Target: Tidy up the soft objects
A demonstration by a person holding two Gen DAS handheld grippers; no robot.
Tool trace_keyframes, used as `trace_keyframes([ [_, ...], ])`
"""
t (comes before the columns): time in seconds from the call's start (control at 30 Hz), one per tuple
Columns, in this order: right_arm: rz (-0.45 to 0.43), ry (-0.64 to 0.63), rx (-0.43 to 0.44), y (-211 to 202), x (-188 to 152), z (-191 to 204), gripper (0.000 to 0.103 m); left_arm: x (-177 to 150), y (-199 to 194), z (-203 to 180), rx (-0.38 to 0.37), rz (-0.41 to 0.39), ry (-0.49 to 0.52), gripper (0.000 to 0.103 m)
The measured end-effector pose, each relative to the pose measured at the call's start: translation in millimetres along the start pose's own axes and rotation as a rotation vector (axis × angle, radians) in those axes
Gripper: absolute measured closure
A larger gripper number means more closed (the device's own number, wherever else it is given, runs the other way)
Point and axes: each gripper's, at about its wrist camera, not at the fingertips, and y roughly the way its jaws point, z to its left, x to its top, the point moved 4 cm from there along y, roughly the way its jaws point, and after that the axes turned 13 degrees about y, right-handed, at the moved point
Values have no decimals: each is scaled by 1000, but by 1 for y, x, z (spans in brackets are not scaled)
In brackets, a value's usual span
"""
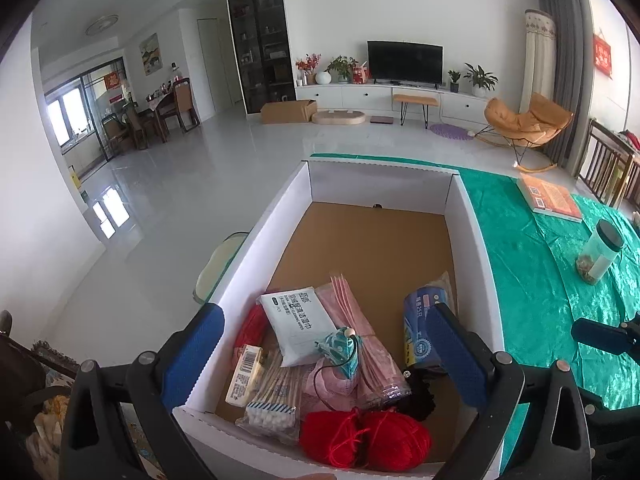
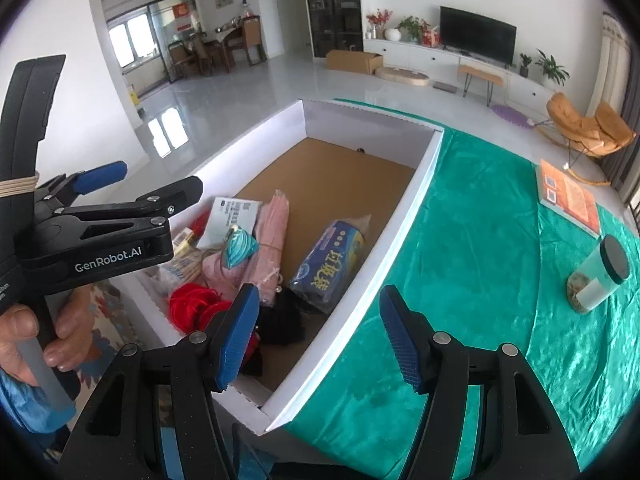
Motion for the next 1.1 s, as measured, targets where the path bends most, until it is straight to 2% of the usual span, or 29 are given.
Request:
trace_keyframes([
  [0.43, -13, -16, -45, -1, -2, 6, 37, -8, 1, 1, 19, 11, -4, 3],
  [1.1, -21, -41, -64, -4, -3, 15, 37, -10, 0, 2, 29, 5, -1, 3],
])
